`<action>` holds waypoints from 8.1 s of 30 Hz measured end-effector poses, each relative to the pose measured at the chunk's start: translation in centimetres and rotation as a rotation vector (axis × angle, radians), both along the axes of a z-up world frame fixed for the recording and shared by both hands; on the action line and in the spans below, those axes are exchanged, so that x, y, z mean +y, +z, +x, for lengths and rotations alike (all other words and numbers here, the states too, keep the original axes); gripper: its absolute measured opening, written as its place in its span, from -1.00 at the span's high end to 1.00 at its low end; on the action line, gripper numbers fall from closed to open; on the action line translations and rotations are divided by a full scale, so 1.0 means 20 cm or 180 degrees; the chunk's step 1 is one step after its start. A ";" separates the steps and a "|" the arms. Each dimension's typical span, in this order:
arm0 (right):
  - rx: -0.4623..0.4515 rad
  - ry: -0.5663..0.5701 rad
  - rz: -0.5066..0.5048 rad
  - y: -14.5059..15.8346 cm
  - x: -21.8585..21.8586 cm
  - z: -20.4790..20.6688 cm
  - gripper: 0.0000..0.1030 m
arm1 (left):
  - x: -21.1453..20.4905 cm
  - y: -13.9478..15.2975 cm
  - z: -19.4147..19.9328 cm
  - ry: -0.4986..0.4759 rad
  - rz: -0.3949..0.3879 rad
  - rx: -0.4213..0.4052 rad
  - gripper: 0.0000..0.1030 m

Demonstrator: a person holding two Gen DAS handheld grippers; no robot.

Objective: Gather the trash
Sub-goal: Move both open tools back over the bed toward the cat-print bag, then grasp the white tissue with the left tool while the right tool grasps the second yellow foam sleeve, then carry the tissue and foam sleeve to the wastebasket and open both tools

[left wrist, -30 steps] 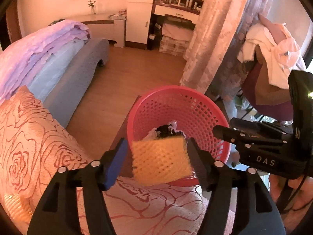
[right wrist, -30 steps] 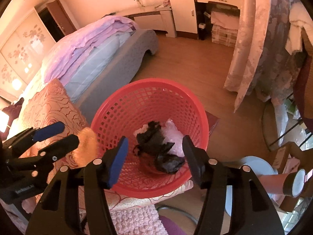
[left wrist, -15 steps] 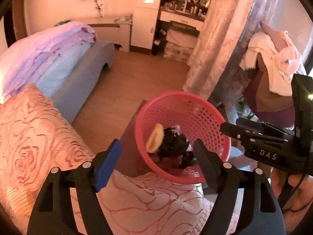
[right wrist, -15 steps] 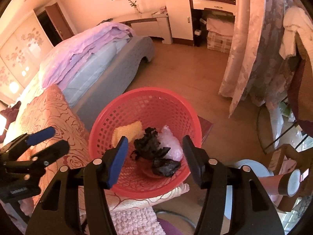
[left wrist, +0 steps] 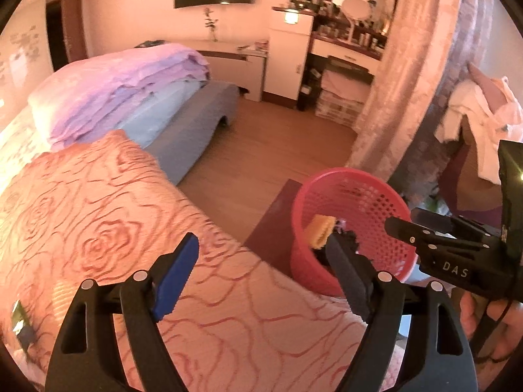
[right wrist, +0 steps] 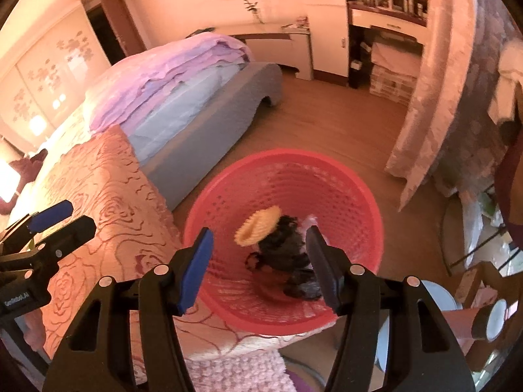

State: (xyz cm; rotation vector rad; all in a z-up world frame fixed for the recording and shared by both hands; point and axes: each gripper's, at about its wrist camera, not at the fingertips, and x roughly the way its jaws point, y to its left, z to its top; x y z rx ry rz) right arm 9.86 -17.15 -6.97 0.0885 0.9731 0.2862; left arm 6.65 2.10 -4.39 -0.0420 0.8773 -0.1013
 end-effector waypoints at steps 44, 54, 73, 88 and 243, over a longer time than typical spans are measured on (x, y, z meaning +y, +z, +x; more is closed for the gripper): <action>0.0040 0.1607 0.0010 0.02 0.94 -0.19 -0.12 | 1.20 0.16 -1.02 0.1956 -0.0069 -0.0114 -0.50; 0.0014 0.1624 0.0004 0.03 0.97 -0.19 -0.12 | 1.24 0.06 -1.03 0.1960 -0.0264 -0.0031 0.29; -0.0055 0.1694 0.0021 0.06 1.02 -0.18 -0.12 | 1.31 0.30 -1.14 0.2187 -0.0333 -0.0473 0.78; -0.0160 0.2132 0.0054 0.09 1.27 -0.22 -0.12 | 1.17 0.47 -1.08 0.1920 -0.0353 -0.0807 0.78; -0.0008 -0.0078 0.0047 0.02 -0.16 0.00 -0.04 | -0.14 0.04 0.09 -0.0344 -0.0447 0.0077 -0.30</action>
